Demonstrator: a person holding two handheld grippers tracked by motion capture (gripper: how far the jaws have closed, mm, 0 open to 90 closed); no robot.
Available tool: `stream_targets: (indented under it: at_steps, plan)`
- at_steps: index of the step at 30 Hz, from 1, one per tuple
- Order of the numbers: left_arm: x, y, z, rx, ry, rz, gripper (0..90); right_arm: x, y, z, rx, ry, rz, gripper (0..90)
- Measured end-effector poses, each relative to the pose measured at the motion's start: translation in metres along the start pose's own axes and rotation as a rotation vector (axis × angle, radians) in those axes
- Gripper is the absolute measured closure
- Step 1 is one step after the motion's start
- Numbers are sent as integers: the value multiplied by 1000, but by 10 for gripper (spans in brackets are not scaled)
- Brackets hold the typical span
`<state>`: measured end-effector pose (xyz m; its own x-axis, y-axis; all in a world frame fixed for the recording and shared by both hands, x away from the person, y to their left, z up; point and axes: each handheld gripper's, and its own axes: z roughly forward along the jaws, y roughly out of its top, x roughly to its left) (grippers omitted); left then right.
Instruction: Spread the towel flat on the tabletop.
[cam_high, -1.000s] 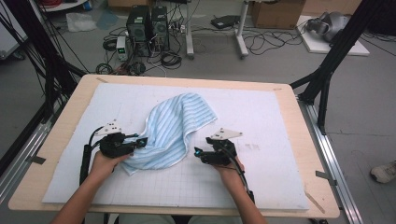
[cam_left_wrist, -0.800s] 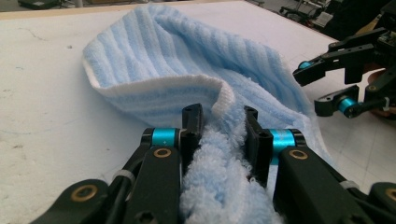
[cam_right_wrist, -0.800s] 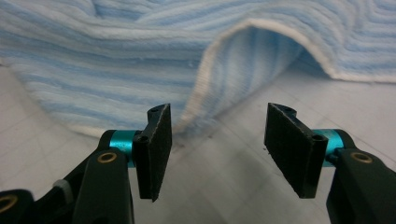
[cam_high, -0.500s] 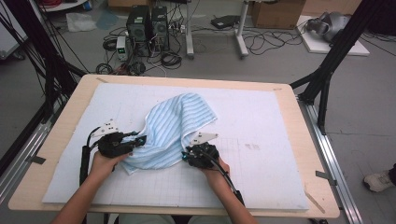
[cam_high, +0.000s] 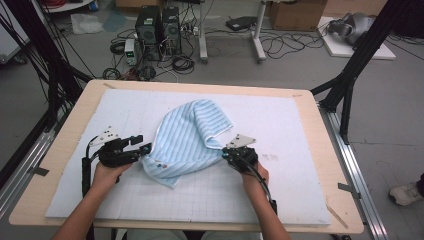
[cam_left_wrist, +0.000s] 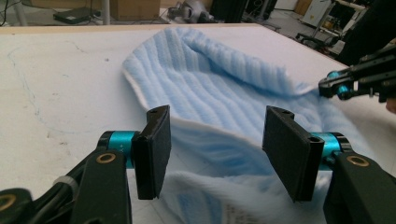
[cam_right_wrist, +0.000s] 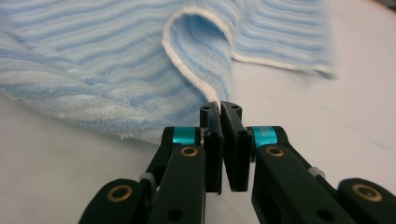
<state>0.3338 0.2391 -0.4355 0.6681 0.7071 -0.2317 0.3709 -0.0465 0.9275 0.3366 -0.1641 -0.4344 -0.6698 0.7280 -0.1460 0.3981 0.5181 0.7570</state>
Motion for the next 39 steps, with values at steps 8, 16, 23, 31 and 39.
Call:
stream_targets:
  at_steps: [8, 16, 23, 31, 39]
  plan:
    - [0, -1, 2, 19, -4, 9, 420, -40, -15, -24, 5, -187, 67, 874]
    - [-1, -3, 3, 34, -3, 20, 418, -56, -24, -39, -48, -227, 156, 735]
    - [0, -3, 1, 25, 4, 16, 415, -41, -19, -59, -168, -133, 170, 603]
    - [4, -1, -5, 0, 20, 21, 410, -6, -26, -57, -165, 0, 139, 469]
    - [6, -1, -5, -12, 31, 20, 410, 46, -22, -27, -83, 249, 41, 562]
